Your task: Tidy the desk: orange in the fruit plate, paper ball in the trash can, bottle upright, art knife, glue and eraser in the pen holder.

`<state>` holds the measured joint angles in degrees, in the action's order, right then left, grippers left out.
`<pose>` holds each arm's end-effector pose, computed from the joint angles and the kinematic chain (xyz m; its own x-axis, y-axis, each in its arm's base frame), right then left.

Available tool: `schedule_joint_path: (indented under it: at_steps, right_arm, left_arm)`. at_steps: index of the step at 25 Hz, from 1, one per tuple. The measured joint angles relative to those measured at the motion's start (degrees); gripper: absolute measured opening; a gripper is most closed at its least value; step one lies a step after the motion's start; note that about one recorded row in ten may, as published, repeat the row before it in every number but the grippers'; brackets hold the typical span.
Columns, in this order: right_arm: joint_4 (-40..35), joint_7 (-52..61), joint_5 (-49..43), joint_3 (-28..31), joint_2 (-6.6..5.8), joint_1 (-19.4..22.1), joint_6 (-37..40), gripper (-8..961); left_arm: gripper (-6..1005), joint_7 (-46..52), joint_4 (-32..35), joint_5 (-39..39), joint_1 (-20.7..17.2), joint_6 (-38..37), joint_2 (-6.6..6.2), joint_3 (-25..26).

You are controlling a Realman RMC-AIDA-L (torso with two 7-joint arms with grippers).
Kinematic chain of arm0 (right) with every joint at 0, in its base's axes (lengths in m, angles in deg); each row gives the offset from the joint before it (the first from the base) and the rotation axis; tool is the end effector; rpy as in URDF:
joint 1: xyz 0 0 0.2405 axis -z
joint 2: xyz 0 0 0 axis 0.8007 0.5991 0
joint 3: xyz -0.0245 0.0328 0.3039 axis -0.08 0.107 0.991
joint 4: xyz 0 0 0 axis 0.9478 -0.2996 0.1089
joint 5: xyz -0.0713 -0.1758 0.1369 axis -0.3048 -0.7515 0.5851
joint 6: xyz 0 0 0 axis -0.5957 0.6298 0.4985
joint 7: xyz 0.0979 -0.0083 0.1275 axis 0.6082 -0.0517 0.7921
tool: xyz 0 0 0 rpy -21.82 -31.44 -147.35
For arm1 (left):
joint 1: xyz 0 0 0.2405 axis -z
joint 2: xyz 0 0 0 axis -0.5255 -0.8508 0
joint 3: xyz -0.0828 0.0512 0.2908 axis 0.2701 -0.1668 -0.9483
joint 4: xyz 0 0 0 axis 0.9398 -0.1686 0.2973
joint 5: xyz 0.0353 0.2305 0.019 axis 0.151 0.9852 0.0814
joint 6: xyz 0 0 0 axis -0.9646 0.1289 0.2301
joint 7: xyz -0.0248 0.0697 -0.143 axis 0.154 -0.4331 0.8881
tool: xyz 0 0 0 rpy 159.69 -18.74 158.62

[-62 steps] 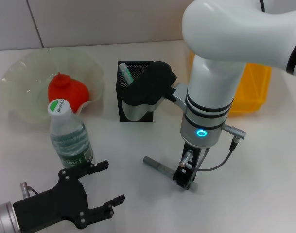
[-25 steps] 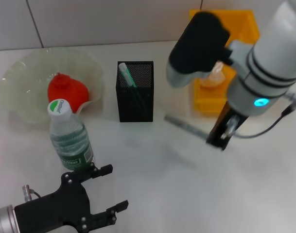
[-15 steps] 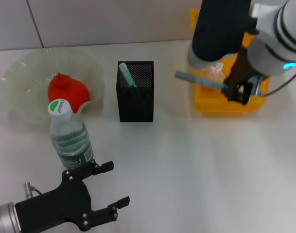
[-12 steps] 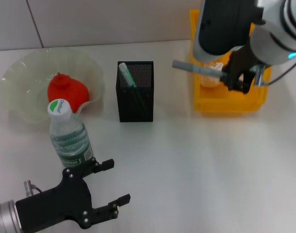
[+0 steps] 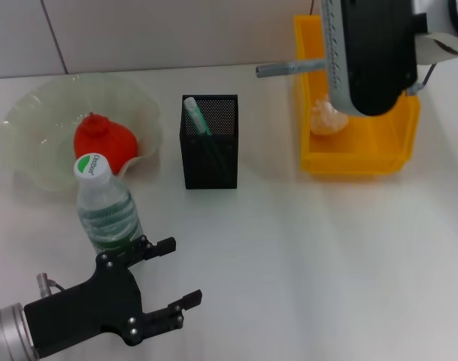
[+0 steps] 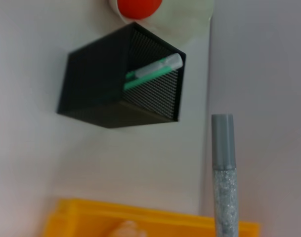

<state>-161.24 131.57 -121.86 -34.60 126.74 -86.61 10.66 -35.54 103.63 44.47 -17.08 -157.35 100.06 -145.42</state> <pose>0.1240 0.4226 0.0187 0.7389 0.1779 0.6499 0.5507 -0.7152 -0.4304 -0.3349 0.2676 -0.1053 0.7869 0.0140 0.6169 0.2257 -0.9370 -0.2666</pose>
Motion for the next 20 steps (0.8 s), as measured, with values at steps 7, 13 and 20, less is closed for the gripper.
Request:
schedule_joint_path:
  at_steps: [7,13,20]
  right_arm:
    - [0.57,-15.16,0.04,-2.93,0.40,4.76,-11.93,133]
    - [1.44,-25.61,0.06,-6.38,0.54,8.10,-21.08,132]
    - [5.21,-33.54,0.09,-7.60,0.53,8.95,-28.49,132]
  left_arm:
    - [784,0.51,-0.25,-0.03,-0.14,-1.08,0.00,-0.26]
    - [785,0.51,-0.60,-0.03,0.00,-1.21,0.14,-0.50]
    - [785,0.54,-0.60,-0.03,0.01,-1.29,0.23,-0.61]
